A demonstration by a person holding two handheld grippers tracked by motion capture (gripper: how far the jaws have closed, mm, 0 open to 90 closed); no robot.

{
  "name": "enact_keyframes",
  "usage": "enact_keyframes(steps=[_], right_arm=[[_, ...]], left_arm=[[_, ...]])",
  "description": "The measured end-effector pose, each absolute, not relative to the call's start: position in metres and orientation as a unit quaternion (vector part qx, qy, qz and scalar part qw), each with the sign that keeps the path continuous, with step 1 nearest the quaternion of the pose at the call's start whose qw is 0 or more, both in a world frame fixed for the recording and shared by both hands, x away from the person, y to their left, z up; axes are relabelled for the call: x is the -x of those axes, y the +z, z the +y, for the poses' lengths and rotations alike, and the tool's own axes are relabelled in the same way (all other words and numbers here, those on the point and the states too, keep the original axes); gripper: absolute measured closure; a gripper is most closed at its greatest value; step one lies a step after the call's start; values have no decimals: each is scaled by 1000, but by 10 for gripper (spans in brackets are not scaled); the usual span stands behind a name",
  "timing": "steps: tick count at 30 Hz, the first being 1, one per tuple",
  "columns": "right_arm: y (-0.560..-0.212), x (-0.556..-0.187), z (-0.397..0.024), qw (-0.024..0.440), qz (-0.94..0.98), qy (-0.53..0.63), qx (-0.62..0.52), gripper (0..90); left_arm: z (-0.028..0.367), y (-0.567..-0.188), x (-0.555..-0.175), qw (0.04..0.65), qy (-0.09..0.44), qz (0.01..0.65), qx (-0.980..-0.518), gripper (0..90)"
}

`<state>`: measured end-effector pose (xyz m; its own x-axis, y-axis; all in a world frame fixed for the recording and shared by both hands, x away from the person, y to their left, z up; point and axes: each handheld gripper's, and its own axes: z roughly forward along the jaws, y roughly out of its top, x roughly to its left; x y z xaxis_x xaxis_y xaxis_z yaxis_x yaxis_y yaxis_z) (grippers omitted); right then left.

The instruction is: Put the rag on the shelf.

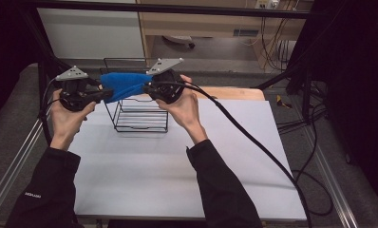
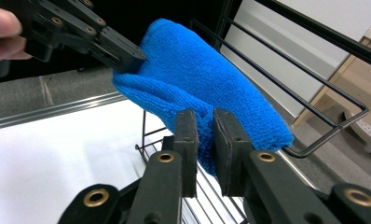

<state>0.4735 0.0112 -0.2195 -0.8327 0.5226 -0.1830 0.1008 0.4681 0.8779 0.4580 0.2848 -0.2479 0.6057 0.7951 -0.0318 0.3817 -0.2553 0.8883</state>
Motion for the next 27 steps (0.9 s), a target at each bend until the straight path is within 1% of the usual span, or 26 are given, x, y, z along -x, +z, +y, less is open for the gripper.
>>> enact_keyframes(steps=[1, 4, 6, 8, 10, 12, 14, 16, 20, 25, 27], right_arm=[[-219, -473, 11, 218, 827, 482, -188, 762], [-216, -470, 10, 215, 820, 496, -187, 667], [-213, -469, 9, 212, 812, 510, -188, 641], [-213, -469, 9, 204, 808, 518, -192, 671], [-216, -471, 10, 186, 813, 513, -201, 780], [-224, -473, 11, 169, 818, 505, -217, 863], [-233, -475, 11, 162, 825, 492, -227, 900], [-241, -478, 11, 151, 827, 488, -236, 900], [-254, -483, 11, 163, 829, 475, -246, 897], [-264, -487, 11, 175, 824, 477, -251, 872], [-266, -488, 10, 173, 823, 479, -251, 857]], left_arm=[[285, -249, -458, 470, 221, 387, -762, 900], [285, -253, -459, 465, 222, 387, -765, 900], [284, -256, -459, 461, 223, 386, -767, 900], [285, -260, -460, 459, 224, 387, -768, 900], [285, -263, -460, 460, 224, 387, -767, 900], [286, -266, -460, 460, 225, 386, -768, 900], [287, -269, -460, 461, 223, 387, -767, 900], [287, -272, -461, 463, 221, 389, -765, 900], [286, -276, -464, 466, 221, 391, -762, 900], [283, -278, -465, 471, 223, 389, -760, 900], [282, -278, -465, 470, 225, 387, -761, 900]])
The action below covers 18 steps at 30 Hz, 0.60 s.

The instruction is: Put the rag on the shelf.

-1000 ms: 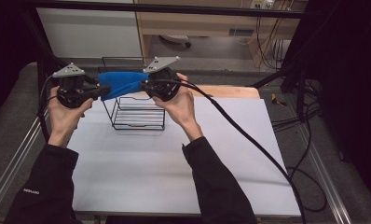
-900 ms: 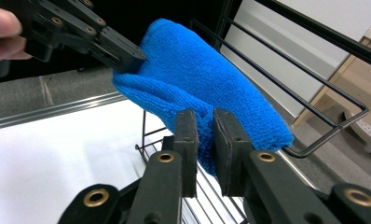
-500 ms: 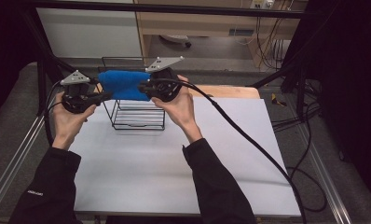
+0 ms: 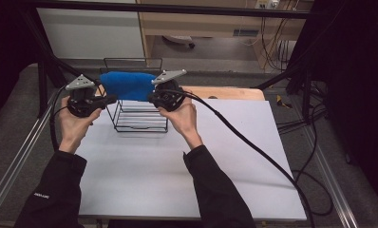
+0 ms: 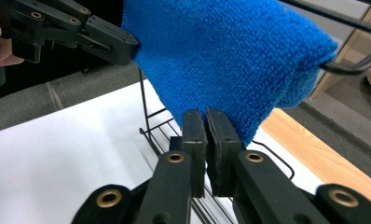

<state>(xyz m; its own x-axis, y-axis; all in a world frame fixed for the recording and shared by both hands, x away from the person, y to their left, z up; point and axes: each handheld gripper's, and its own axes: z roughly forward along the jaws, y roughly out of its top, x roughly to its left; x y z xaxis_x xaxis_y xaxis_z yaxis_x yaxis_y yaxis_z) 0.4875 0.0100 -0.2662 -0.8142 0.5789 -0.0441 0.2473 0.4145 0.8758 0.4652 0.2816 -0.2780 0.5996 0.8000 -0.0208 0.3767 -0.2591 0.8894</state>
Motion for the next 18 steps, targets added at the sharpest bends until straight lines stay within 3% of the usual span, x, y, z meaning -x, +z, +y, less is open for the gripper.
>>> enact_keyframes(steps=[7, 18], right_arm=[[-258, -477, -1, 175, 814, 501, -235, 773], [-248, -456, -45, 184, 792, 519, -263, 430]], left_arm=[[284, -277, -458, 466, 227, 384, -764, 836], [286, -286, -434, 450, 211, 383, -779, 487]])
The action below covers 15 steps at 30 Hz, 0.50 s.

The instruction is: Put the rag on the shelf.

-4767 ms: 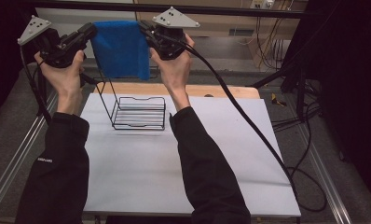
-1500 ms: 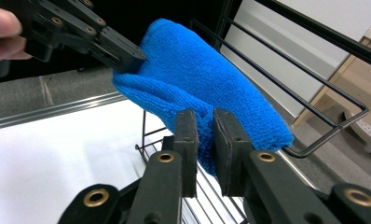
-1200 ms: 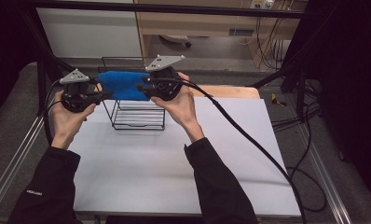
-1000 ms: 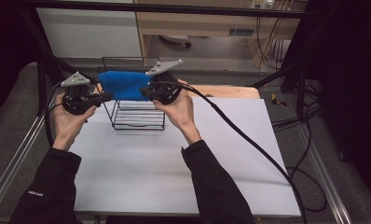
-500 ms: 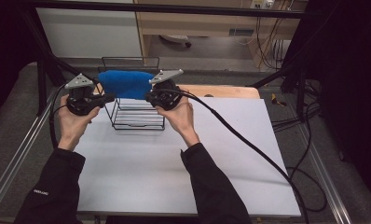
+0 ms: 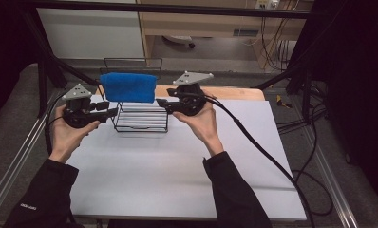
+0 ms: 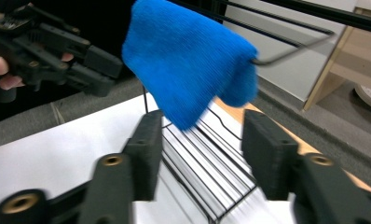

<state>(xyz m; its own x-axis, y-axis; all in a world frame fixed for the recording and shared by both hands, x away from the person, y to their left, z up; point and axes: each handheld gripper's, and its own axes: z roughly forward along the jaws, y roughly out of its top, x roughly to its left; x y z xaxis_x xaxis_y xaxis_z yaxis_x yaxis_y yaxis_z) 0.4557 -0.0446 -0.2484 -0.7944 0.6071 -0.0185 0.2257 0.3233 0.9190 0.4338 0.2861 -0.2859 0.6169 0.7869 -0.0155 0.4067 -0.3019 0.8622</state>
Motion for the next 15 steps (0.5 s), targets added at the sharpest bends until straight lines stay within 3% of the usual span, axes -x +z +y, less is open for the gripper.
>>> enact_keyframes(steps=[8, 15], right_arm=[[-260, -442, -84, 192, 785, 513, -290, 210], [-292, -430, -119, 190, 777, 509, -319, 101]], left_arm=[[281, -306, -418, 447, 197, 370, -790, 302], [274, -334, -407, 441, 195, 369, -795, 165]])
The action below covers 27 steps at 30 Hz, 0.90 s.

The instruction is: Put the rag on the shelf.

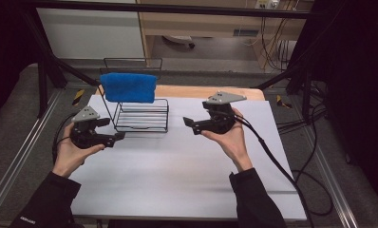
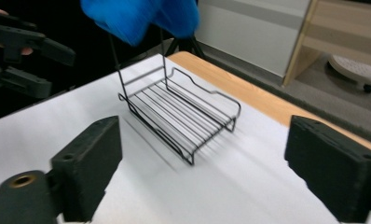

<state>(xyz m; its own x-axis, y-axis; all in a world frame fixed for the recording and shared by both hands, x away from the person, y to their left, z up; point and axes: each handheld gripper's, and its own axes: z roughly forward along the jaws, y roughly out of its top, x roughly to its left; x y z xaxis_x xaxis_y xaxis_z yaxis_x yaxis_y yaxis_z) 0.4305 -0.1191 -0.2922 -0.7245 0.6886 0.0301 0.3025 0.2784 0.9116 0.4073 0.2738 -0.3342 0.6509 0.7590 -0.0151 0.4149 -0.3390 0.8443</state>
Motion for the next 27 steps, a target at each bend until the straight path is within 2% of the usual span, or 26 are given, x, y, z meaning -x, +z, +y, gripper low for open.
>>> enact_keyframes(steps=[8, 21, 27], right_arm=[[-338, -418, -156, 166, 776, 500, -347, 32], [-403, -394, -213, 144, 780, 467, -391, 7], [-426, -381, -237, 131, 783, 452, -407, 6]], left_arm=[[268, -369, -398, 438, 179, 373, -798, 81], [276, -420, -378, 437, 149, 372, -805, 81], [279, -428, -374, 434, 152, 372, -807, 81]])
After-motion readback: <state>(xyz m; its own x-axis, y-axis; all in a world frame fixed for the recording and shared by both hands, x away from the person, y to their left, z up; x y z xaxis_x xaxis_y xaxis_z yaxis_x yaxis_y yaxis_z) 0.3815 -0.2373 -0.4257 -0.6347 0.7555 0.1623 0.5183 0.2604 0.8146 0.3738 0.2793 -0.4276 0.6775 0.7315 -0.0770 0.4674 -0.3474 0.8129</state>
